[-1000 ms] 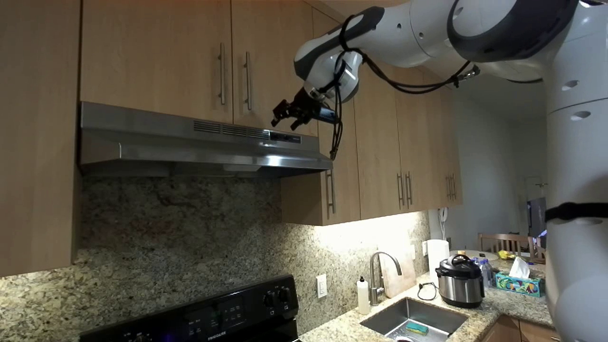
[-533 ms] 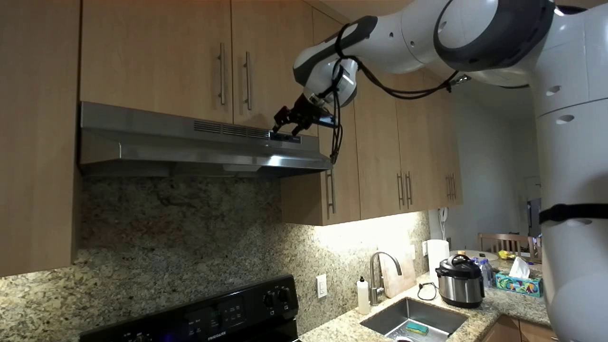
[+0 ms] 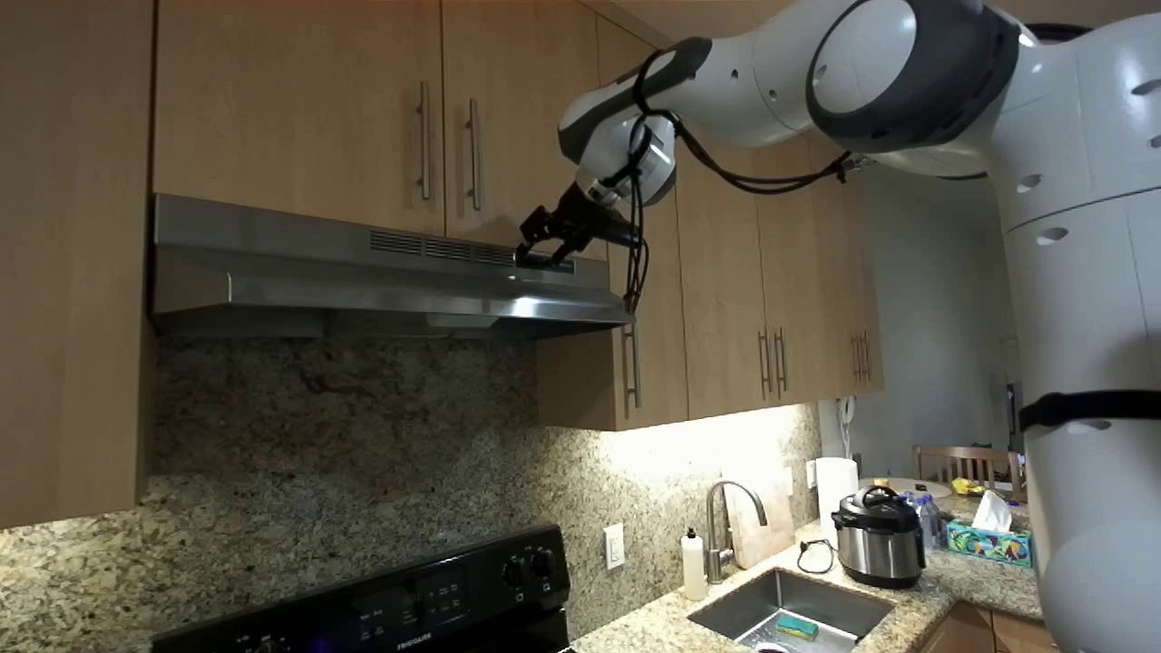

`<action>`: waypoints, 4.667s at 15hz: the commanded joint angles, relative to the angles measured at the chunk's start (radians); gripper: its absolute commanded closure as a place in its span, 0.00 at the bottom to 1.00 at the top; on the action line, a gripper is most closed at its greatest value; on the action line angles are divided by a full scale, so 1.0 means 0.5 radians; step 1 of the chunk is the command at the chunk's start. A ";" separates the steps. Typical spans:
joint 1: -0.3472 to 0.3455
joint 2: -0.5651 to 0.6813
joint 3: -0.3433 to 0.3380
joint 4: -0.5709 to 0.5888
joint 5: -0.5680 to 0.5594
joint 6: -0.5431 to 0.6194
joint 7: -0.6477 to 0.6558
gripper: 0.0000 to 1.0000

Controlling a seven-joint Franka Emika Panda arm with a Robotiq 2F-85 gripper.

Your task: Turn the light of the hood off and then back on

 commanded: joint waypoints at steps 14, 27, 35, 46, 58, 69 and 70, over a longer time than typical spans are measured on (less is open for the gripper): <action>-0.073 0.213 -0.010 0.295 0.103 -0.148 -0.115 0.00; -0.079 0.276 -0.005 0.422 0.117 -0.295 -0.125 0.00; -0.060 0.292 0.031 0.450 0.109 -0.365 -0.143 0.00; -0.055 0.219 0.013 0.379 0.034 -0.319 -0.091 0.00; -0.025 -0.062 -0.010 0.040 -0.229 -0.199 0.031 0.00; -0.077 -0.550 0.089 -0.518 -0.813 0.004 0.555 0.00; -0.082 -0.600 0.098 -0.567 -0.868 -0.026 0.613 0.00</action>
